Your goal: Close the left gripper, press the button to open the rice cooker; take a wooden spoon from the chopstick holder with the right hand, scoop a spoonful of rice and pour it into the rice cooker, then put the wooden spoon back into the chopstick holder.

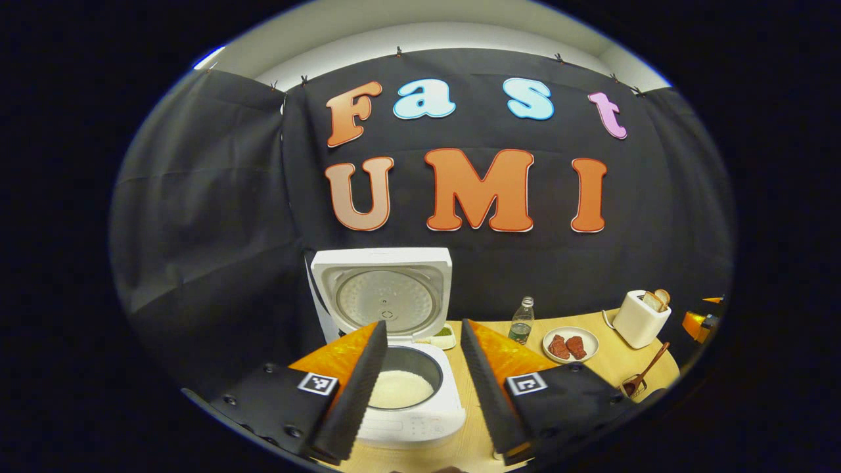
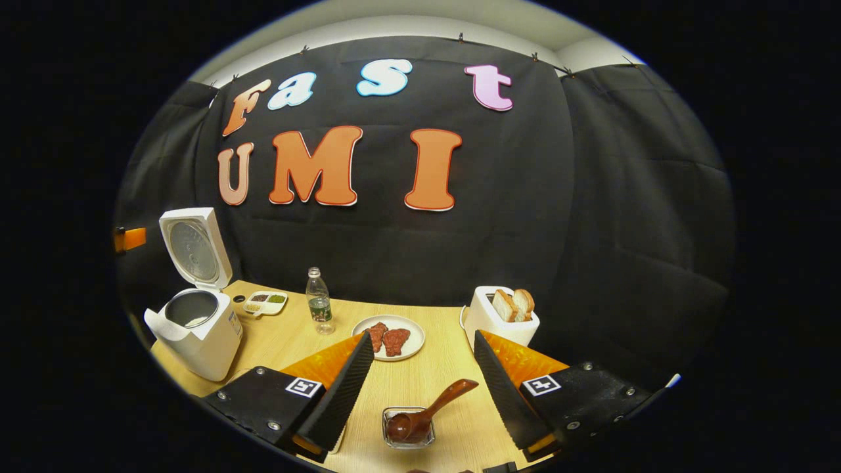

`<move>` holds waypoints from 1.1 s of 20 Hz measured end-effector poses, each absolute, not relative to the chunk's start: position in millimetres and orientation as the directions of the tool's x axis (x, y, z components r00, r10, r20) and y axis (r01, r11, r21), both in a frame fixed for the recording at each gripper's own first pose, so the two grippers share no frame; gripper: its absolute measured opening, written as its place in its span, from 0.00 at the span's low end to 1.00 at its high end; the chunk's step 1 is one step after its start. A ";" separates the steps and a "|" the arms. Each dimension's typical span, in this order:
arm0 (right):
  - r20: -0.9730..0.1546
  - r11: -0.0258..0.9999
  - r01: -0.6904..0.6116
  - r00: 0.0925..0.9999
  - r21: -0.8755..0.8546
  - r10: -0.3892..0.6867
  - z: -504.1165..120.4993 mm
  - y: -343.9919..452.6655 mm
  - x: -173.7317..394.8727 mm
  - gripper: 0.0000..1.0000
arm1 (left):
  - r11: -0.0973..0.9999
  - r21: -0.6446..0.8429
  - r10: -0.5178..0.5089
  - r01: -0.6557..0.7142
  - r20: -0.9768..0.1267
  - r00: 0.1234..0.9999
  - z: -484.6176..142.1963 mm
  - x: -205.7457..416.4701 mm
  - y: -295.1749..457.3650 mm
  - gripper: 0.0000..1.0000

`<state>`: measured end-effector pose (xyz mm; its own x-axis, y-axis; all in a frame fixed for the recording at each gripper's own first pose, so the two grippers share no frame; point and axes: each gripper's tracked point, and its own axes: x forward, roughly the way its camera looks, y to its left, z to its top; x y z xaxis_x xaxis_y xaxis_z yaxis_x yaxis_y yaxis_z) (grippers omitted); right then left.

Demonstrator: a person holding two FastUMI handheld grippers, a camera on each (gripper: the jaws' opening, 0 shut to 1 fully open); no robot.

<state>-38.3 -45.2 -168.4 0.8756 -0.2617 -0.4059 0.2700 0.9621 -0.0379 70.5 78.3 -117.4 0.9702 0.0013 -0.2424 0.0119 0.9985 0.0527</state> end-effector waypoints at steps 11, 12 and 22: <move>-0.604 0.949 0.306 0.772 0.078 -0.200 -250.4 -82.3 -60.7 0.95 | 0.993 0.112 -0.013 0.036 -0.198 0.980 -122.9 25.7 23.7 1.00; -0.617 0.949 0.304 0.764 0.089 -0.187 -259.6 -83.2 -60.2 0.95 | 0.994 0.109 -0.009 0.031 -0.198 0.980 -122.6 22.5 21.1 0.96; -0.732 0.941 0.301 0.675 0.154 -0.097 -342.0 -84.5 -35.7 0.67 | 0.990 0.120 0.101 -0.074 -0.238 0.966 -136.5 -13.9 41.2 0.97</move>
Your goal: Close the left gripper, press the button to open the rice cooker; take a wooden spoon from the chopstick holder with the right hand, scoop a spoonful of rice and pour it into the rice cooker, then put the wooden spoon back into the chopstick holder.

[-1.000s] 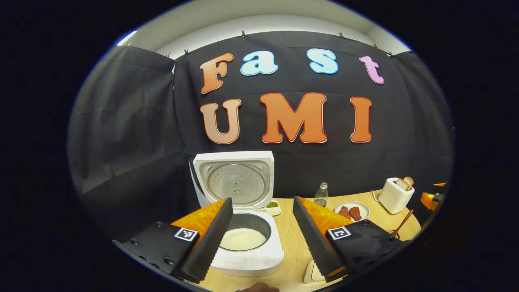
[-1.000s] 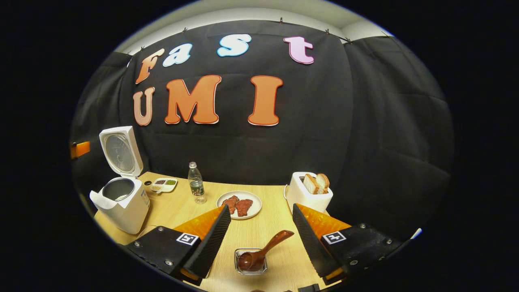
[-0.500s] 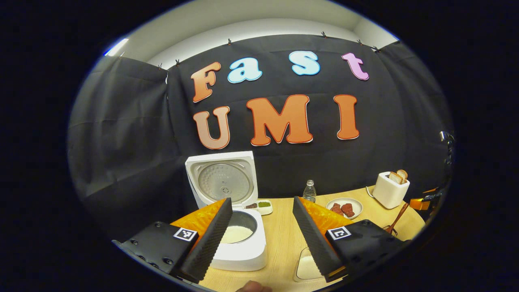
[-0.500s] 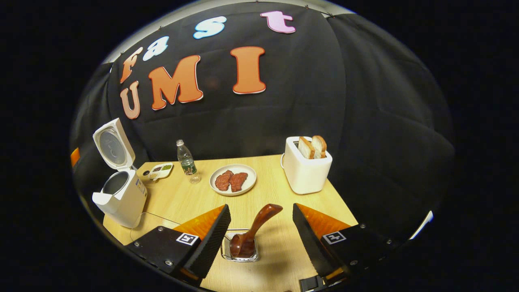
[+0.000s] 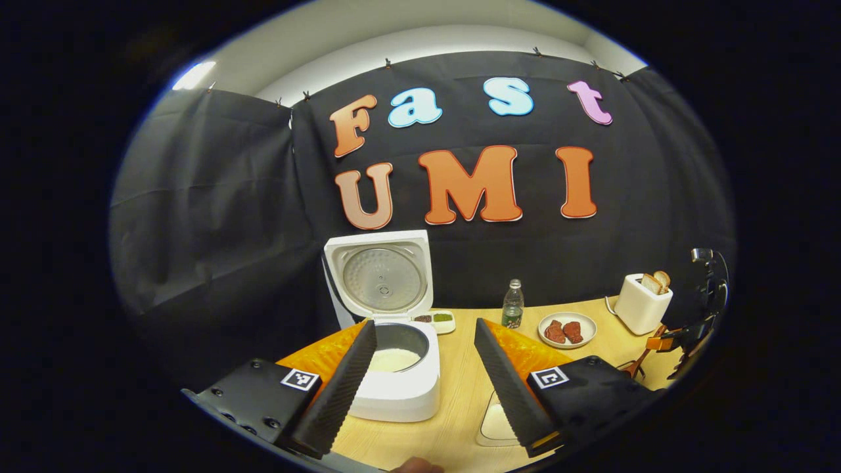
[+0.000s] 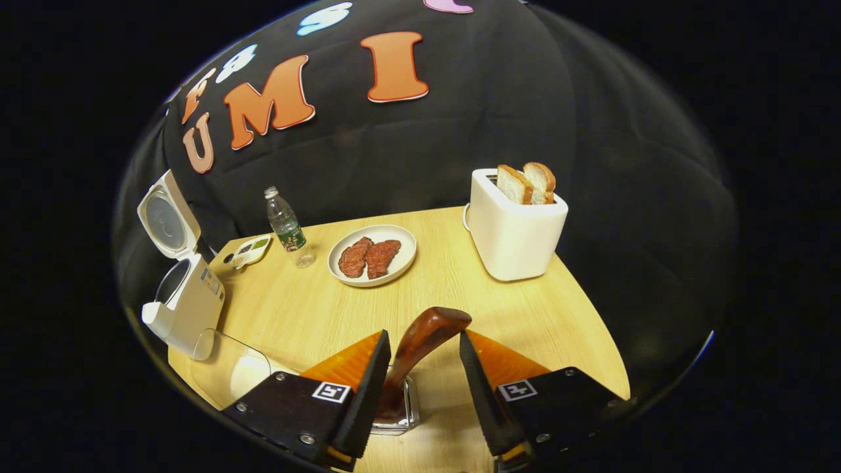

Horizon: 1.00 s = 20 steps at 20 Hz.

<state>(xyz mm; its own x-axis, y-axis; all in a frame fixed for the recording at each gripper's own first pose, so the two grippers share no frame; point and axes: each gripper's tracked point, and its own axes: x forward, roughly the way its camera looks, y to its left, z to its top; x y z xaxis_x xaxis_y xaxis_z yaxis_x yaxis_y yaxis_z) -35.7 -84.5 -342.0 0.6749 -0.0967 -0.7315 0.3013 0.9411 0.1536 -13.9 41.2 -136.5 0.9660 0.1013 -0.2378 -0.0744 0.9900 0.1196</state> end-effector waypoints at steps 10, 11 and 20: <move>-0.768 0.898 0.337 0.640 0.284 0.003 -365.1 -67.0 -22.0 0.37 | 0.985 0.123 0.148 -0.120 -0.244 0.958 -140.0 -28.2 45.9 0.96; -0.767 0.894 0.340 0.642 0.293 0.007 -365.8 -67.6 -18.8 0.36 | 0.985 0.122 0.146 -0.119 -0.242 0.959 -138.8 -27.1 44.0 0.96; -0.759 0.848 0.379 0.649 0.370 0.041 -360.2 -56.6 -29.0 0.17 | 0.984 0.149 0.135 -0.100 -0.244 0.960 -144.8 -21.9 48.1 0.96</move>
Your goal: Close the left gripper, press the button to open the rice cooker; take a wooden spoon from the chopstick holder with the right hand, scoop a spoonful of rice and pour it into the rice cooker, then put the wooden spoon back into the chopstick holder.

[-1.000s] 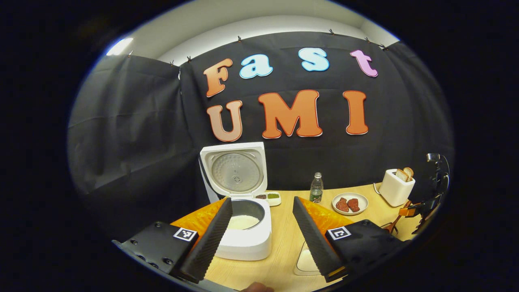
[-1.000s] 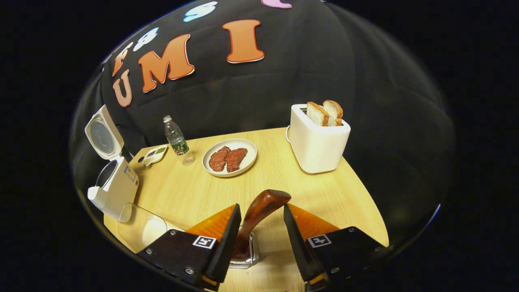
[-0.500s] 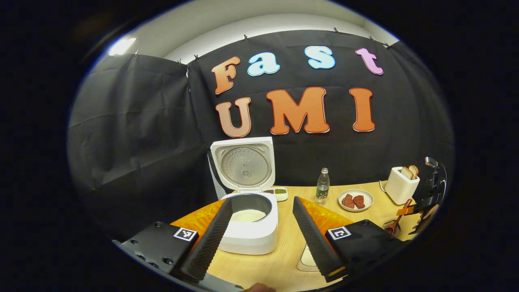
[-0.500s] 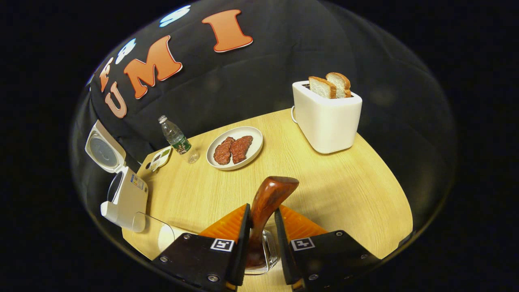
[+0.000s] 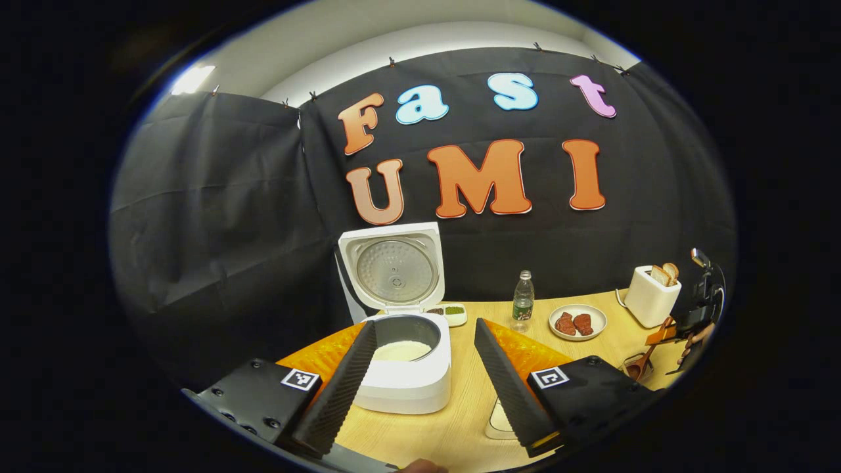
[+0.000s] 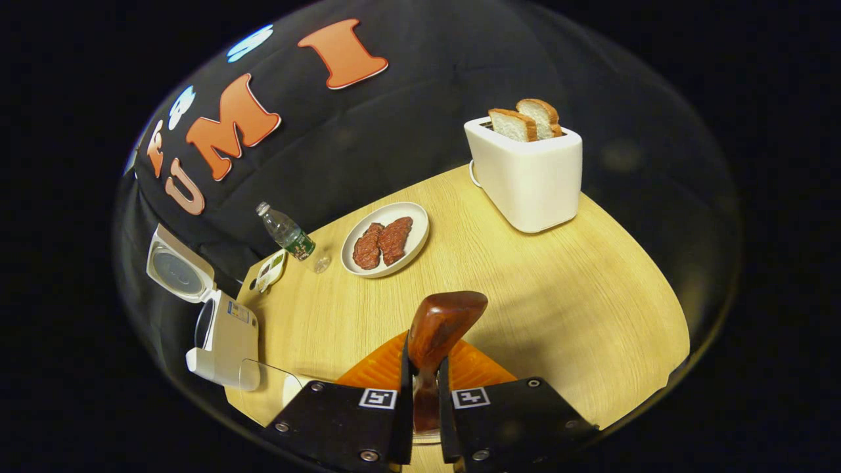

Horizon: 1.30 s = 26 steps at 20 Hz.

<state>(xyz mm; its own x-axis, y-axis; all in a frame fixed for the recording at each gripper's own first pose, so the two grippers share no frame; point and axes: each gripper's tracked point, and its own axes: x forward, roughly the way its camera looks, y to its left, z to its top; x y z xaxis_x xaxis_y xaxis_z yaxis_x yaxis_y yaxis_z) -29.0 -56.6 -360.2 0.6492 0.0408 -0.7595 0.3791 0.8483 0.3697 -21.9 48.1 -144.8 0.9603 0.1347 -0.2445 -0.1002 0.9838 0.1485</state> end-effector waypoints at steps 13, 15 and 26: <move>-0.684 0.847 0.429 0.721 0.314 -0.111 -321.1 -54.3 -46.3 0.10 | 0.993 0.107 0.066 -0.040 -0.255 0.965 -152.7 13.4 72.4 1.00; -0.653 0.846 0.431 0.745 0.314 -0.137 -306.4 -57.1 -41.3 0.09 | 0.994 0.101 0.060 -0.036 -0.250 0.966 -151.2 18.5 78.6 1.00; -0.549 0.860 0.381 0.823 0.338 -0.149 -235.8 -25.8 -42.8 0.09 | 0.998 0.061 0.023 -0.008 -0.239 0.971 -150.6 36.3 106.4 1.00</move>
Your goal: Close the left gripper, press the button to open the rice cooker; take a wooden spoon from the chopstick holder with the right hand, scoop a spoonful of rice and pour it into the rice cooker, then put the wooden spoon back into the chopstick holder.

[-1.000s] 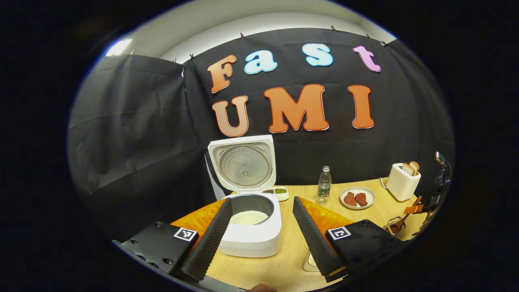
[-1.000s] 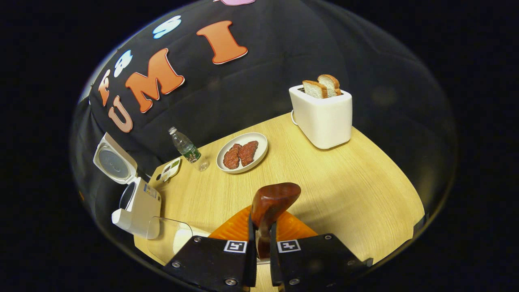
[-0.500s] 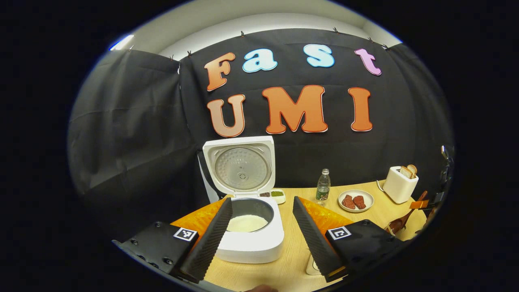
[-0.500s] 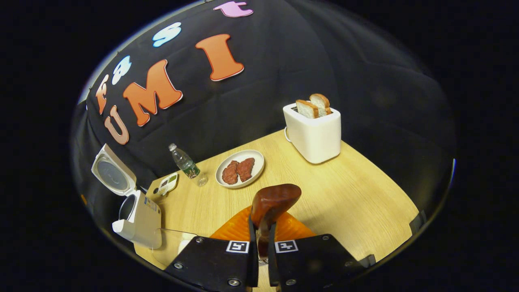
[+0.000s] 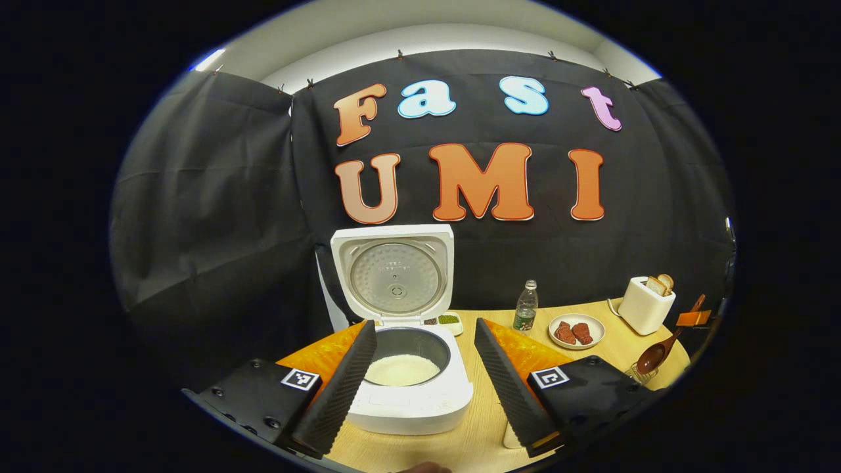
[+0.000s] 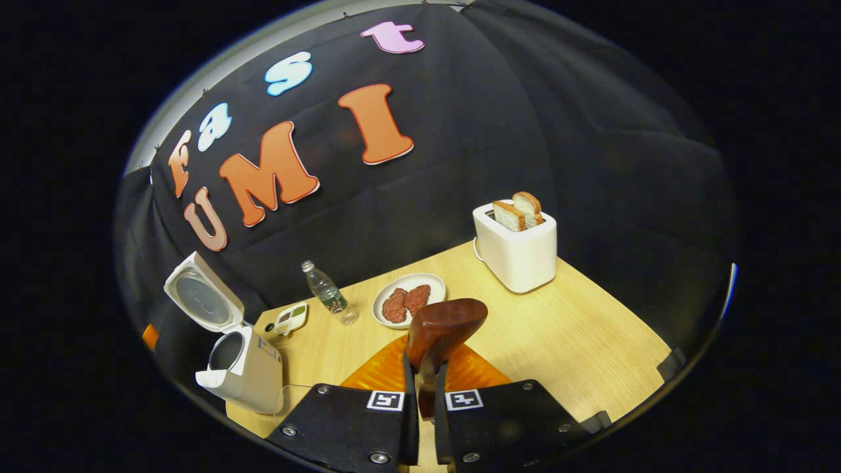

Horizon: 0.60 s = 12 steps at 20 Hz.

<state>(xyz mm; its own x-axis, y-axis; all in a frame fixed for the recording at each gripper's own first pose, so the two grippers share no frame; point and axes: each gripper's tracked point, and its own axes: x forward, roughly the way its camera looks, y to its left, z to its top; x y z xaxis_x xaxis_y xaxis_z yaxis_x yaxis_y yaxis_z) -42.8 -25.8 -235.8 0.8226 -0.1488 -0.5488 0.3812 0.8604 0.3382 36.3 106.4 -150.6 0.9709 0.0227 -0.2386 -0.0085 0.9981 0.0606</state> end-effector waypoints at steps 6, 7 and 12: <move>-0.506 0.896 0.239 0.862 0.374 -0.019 -208.1 53.7 -25.4 0.09 | 0.999 0.031 0.031 -0.024 -0.240 0.970 -150.8 36.0 127.0 0.96; -0.510 0.905 0.217 0.860 0.365 0.000 -210.7 67.5 -21.8 0.09 | 0.999 0.030 0.036 -0.030 -0.240 0.970 -150.9 35.1 132.0 0.96; -0.556 0.962 0.118 0.830 0.245 0.040 -242.9 116.7 -20.5 0.09 | 0.997 0.033 0.079 -0.073 -0.240 0.967 -153.6 27.9 160.8 0.96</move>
